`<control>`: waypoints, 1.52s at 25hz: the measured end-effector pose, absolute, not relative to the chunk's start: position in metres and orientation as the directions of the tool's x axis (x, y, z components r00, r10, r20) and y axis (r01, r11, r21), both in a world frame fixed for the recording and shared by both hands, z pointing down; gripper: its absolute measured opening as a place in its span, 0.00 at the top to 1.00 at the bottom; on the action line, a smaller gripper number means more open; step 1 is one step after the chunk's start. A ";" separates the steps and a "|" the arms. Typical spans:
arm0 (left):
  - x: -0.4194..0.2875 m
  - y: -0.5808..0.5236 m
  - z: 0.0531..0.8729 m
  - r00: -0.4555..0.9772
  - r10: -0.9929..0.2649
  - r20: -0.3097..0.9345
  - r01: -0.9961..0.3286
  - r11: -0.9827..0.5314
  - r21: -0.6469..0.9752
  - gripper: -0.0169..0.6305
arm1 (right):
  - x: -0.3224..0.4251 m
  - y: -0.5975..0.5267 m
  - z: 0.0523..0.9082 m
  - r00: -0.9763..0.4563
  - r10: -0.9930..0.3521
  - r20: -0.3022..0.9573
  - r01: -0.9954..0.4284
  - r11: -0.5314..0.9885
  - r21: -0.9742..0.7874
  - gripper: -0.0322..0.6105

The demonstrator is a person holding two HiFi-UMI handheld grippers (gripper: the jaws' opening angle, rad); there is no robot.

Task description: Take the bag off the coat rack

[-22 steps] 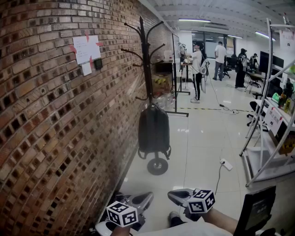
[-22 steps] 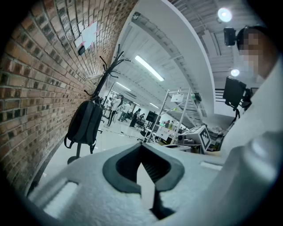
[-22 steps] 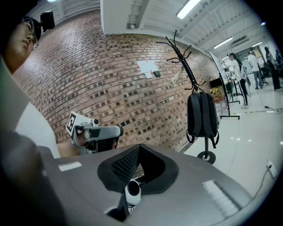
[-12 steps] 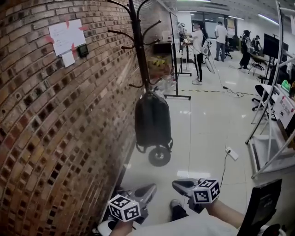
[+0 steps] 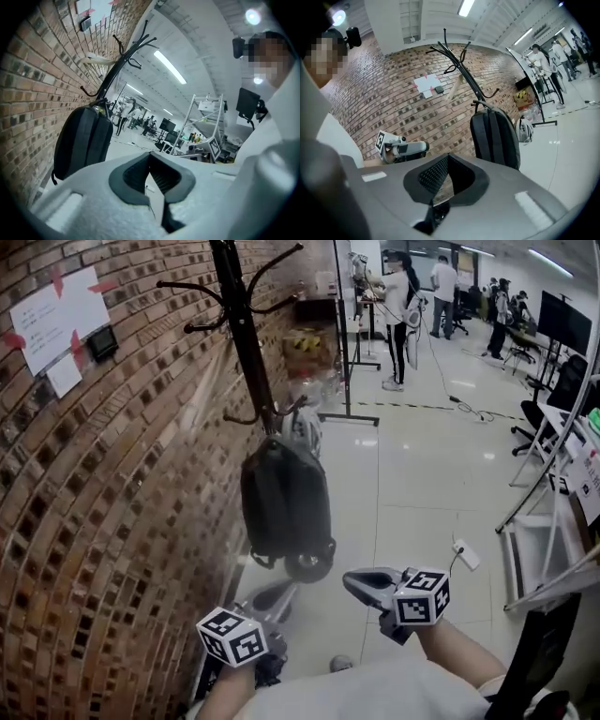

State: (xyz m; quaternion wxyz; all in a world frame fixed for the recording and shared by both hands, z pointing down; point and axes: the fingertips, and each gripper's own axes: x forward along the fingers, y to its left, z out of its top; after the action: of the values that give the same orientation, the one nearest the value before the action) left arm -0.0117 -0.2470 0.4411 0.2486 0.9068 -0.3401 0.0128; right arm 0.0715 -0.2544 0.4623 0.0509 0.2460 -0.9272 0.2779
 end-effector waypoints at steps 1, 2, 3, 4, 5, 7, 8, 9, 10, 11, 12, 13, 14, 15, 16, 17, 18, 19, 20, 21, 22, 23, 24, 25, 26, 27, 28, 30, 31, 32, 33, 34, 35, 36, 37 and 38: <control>-0.009 -0.257 0.439 0.762 -0.618 0.193 -0.634 -0.651 0.418 0.97 | 0.075 -0.266 0.459 -0.871 -0.434 0.230 -0.490 0.733 -0.472 0.95; -0.009 -0.264 0.436 0.757 -0.624 0.195 -0.643 -0.656 0.396 0.97 | 0.075 -0.276 0.454 -0.871 -0.437 0.227 -0.491 0.744 -0.454 0.95; -0.011 -0.270 0.432 0.753 -0.627 0.197 -0.649 -0.660 0.379 0.97 | 0.073 -0.283 0.448 -0.874 -0.435 0.219 -0.486 0.755 -0.440 0.95; -0.014 -0.275 0.429 0.751 -0.630 0.197 -0.653 -0.662 0.368 0.97 | 0.069 -0.288 0.443 -0.878 -0.431 0.209 -0.478 0.764 -0.432 0.95; -0.019 -0.280 0.426 0.748 -0.634 0.196 -0.656 -0.662 0.362 0.97 | 0.065 -0.293 0.439 -0.880 -0.430 0.201 -0.473 0.770 -0.427 0.95; -0.030 -0.292 0.424 0.744 -0.641 0.191 -0.660 -0.659 0.360 0.90 | 0.058 -0.304 0.435 -0.881 -0.431 0.196 -0.473 0.774 -0.420 0.96; -0.035 -0.298 0.423 0.739 -0.646 0.191 -0.665 -0.654 0.360 0.85 | 0.055 -0.309 0.435 -0.881 -0.431 0.196 -0.473 0.775 -0.419 0.95; -0.040 -0.304 0.424 0.732 -0.655 0.191 -0.673 -0.647 0.358 0.82 | 0.052 -0.314 0.436 -0.882 -0.429 0.196 -0.470 0.776 -0.421 0.90; -0.045 -0.311 0.424 0.723 -0.663 0.191 -0.681 -0.640 0.355 0.79 | 0.050 -0.320 0.437 -0.883 -0.427 0.195 -0.469 0.776 -0.423 0.88; -0.050 -0.318 0.424 0.716 -0.671 0.193 -0.689 -0.635 0.350 0.76 | 0.047 -0.327 0.437 -0.882 -0.429 0.194 -0.469 0.775 -0.422 0.85; -0.056 -0.328 0.425 0.710 -0.677 0.195 -0.696 -0.630 0.345 0.71 | 0.043 -0.335 0.438 -0.880 -0.432 0.195 -0.473 0.775 -0.420 0.81; -0.061 -0.338 0.426 0.705 -0.681 0.198 -0.701 -0.627 0.340 0.67 | 0.040 -0.345 0.438 -0.878 -0.437 0.197 -0.479 0.773 -0.416 0.78; -0.066 -0.350 0.427 0.702 -0.684 0.200 -0.704 -0.624 0.338 0.64 | 0.037 -0.355 0.438 -0.875 -0.441 0.200 -0.483 0.771 -0.415 0.75; -0.070 -0.362 0.429 0.702 -0.684 0.199 -0.704 -0.624 0.339 0.60 | 0.036 -0.365 0.438 -0.874 -0.444 0.200 -0.486 0.768 -0.418 0.73; -0.073 -0.375 0.431 0.704 -0.682 0.198 -0.702 -0.625 0.341 0.56 | 0.035 -0.376 0.438 -0.873 -0.445 0.199 -0.486 0.765 -0.423 0.73; -0.075 -0.390 0.435 0.707 -0.679 0.199 -0.699 -0.628 0.342 0.55 | 0.037 -0.388 0.440 -0.872 -0.448 0.197 -0.488 0.763 -0.425 0.71; -0.076 -0.405 0.441 0.709 -0.675 0.203 -0.698 -0.631 0.338 0.53 | 0.039 -0.401 0.444 -0.868 -0.456 0.197 -0.495 0.760 -0.421 0.67; -0.077 -0.421 0.450 0.710 -0.672 0.211 -0.699 -0.635 0.330 0.51 | 0.041 -0.416 0.451 -0.859 -0.471 0.201 -0.510 0.756 -0.410 0.64; -0.079 -0.435 0.459 0.709 -0.669 0.223 -0.702 -0.637 0.317 0.47 | 0.043 -0.432 0.460 -0.848 -0.488 0.207 -0.529 0.750 -0.397 0.59; -0.082 -0.449 0.469 0.706 -0.667 0.238 -0.707 -0.639 0.303 0.42 | 0.044 -0.446 0.468 -0.836 -0.505 0.213 -0.547 0.742 -0.386 0.55; -0.087 -0.462 0.477 0.701 -0.666 0.254 -0.712 -0.640 0.287 0.37 | 0.043 -0.459 0.475 -0.827 -0.519 0.218 -0.562 0.736 -0.379 0.51; -0.091 -0.475 0.483 0.697 -0.665 0.268 -0.717 -0.641 0.273 0.32 | 0.042 -0.471 0.479 -0.819 -0.529 0.221 -0.572 0.730 -0.374 0.47; -0.096 -0.488 0.487 0.694 -0.663 0.280 -0.720 -0.643 0.262 0.30 | 0.041 -0.484 0.482 -0.814 -0.537 0.222 -0.580 0.724 -0.373 0.43; -0.100 -0.501 0.489 0.693 -0.661 0.289 -0.721 -0.645 0.252 0.28 | 0.039 -0.497 0.483 -0.809 -0.544 0.222 -0.586 0.718 -0.377 0.40; -0.103 -0.513 0.491 0.692 -0.656 0.300 -0.721 -0.649 0.244 0.26 | 0.038 -0.511 0.485 -0.805 -0.550 0.223 -0.591 0.709 -0.384 0.35; -0.106 -0.525 0.493 0.695 -0.649 0.311 -0.718 -0.654 0.238 0.23 | 0.037 -0.524 0.488 -0.799 -0.557 0.228 -0.599 0.701 -0.387 0.29; -0.108 -0.536 0.496 0.700 -0.638 0.322 -0.712 -0.661 0.237 0.21 | 0.036 -0.537 0.492 -0.792 -0.561 0.241 -0.609 0.696 -0.380 0.25; -0.111 -0.554 0.504 0.713 -0.613 0.341 -0.696 -0.674 0.246 0.18 | 0.033 -0.558 0.504 -0.775 -0.562 0.288 -0.631 0.698 -0.338 0.20; -0.111 -0.561 0.509 0.720 -0.599 0.351 -0.689 -0.680 0.251 0.17 | 0.032 -0.566 0.512 -0.768 -0.558 0.313 -0.639 0.701 -0.317 0.18; -0.112 -0.567 0.514 0.725 -0.584 0.364 -0.681 -0.687 0.254 0.16 | 0.029 -0.574 0.520 -0.764 -0.552 0.334 -0.642 0.704 -0.304 0.17; -0.111 -0.572 0.520 0.729 -0.571 0.379 -0.675 -0.693 0.253 0.16 | 0.026 -0.581 0.527 -0.761 -0.546 0.349 -0.643 0.705 -0.298 0.16; -0.110 -0.576 0.525 0.731 -0.558 0.392 -0.669 -0.699 0.252 0.15 | 0.023 -0.588 0.534 -0.760 -0.540 0.362 -0.643 0.705 -0.298 0.15; -0.109 -0.579 0.530 0.735 -0.547 0.402 -0.663 -0.703 0.255 0.15 | 0.020 -0.594 0.542 -0.758 -0.534 0.375 -0.644 0.704 -0.299 0.15; -0.108 -0.583 0.535 0.739 -0.536 0.409 -0.657 -0.705 0.265 0.14 | 0.018 -0.599 0.550 -0.755 -0.526 0.391 -0.645 0.703 -0.299 0.15; -0.106 -0.585 0.540 0.745 -0.523 0.414 -0.651 -0.707 0.279 0.14 | 0.017 -0.602 0.559 -0.751 -0.517 0.410 -0.647 0.702 -0.298 0.15; -0.105 -0.586 0.545 0.753 -0.508 0.418 -0.642 -0.708 0.295 0.14 | 0.015 -0.603 0.567 -0.747 -0.508 0.429 -0.647 0.703 -0.295 0.15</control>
State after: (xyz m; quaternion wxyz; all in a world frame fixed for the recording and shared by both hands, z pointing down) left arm -0.1047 -0.5859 0.5454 0.2156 0.9110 -0.3156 0.1546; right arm 0.0155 -0.6033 0.5667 0.1598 0.3178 -0.9087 0.2184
